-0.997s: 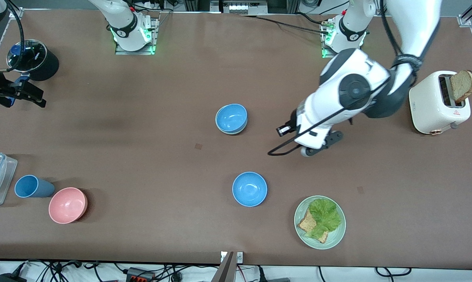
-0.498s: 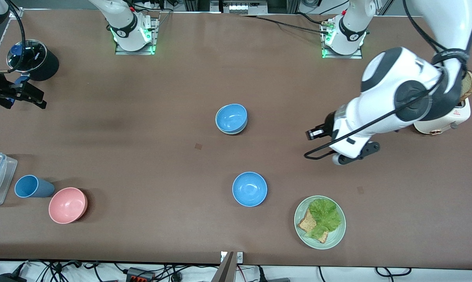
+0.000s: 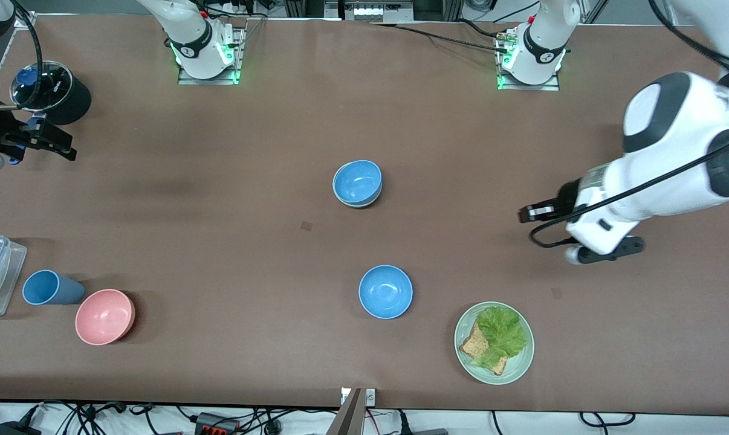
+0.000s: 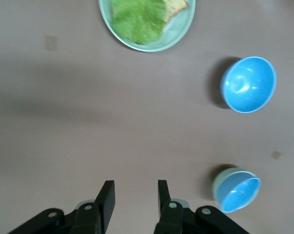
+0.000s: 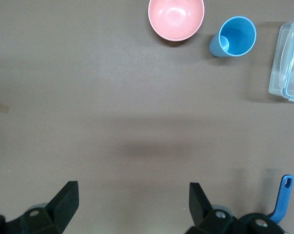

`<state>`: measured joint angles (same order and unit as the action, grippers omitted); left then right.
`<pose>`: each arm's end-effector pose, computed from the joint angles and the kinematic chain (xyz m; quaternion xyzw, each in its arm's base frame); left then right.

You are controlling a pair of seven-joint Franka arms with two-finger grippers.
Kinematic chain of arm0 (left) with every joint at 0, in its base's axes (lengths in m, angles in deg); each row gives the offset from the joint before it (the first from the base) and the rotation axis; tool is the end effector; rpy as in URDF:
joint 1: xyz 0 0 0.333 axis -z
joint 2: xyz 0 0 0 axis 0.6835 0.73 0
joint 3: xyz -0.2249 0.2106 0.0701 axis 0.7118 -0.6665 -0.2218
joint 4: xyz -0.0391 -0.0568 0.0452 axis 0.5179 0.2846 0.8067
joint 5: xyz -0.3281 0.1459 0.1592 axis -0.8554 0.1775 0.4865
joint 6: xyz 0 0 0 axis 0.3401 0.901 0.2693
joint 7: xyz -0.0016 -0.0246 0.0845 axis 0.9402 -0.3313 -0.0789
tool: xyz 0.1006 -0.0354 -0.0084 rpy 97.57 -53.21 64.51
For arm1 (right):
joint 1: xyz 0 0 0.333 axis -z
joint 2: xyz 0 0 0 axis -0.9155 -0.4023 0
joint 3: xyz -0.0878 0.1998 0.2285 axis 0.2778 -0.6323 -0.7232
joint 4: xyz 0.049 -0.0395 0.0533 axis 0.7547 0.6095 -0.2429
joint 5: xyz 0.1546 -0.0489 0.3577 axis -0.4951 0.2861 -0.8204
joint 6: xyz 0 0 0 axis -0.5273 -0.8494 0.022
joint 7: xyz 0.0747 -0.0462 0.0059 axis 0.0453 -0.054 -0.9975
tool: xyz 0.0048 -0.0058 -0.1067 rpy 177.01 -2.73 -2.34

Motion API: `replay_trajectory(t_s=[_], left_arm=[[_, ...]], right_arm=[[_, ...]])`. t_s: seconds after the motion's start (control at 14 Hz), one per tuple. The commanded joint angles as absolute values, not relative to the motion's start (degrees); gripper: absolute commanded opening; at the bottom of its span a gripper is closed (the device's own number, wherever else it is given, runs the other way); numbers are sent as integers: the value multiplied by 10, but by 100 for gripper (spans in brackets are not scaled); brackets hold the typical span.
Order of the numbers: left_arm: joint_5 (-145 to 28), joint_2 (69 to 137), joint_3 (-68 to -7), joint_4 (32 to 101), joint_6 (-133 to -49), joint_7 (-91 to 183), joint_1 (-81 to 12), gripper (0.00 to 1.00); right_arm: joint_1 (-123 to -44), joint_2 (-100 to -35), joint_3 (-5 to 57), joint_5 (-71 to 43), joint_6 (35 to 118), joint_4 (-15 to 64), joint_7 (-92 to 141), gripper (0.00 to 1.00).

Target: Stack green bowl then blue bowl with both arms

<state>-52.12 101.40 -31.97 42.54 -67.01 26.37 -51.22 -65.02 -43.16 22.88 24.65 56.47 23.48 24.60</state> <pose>0.6519 -0.1360 0.5037 0.9879 0.1019 -0.0821 0.0831 0.5540 -0.0374 0.5750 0.9997 0.0123 -0.0170 0.0136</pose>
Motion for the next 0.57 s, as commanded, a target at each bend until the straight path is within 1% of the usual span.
replay_trajectory(t_s=[0.0, 0.07, 0.21, 0.28, 0.36, 0.43, 0.5], left_arm=[[-531, 947, -408, 484, -667, 308, -458, 45], [-529, 931, -412, 505, -671, 319, -458, 49], [-529, 899, -439, 543, -673, 386, -449, 50], [-528, 888, -466, 553, -672, 404, -431, 51], [-527, 879, -494, 559, -672, 417, -411, 63], [-527, 873, -519, 569, -672, 430, -394, 99], [-528, 866, -530, 576, -673, 440, -391, 100]], right_arm=[[-648, -416, 228, 244, 565, 248, 248, 100], [-648, -416, 227, 244, 569, 247, 248, 100], [-648, -418, 227, 244, 593, 247, 251, 100], [-649, -419, 227, 244, 598, 247, 254, 100], [-649, -419, 227, 244, 601, 247, 264, 100], [-649, -419, 226, 244, 601, 245, 273, 100], [-649, -419, 226, 244, 600, 246, 274, 100]])
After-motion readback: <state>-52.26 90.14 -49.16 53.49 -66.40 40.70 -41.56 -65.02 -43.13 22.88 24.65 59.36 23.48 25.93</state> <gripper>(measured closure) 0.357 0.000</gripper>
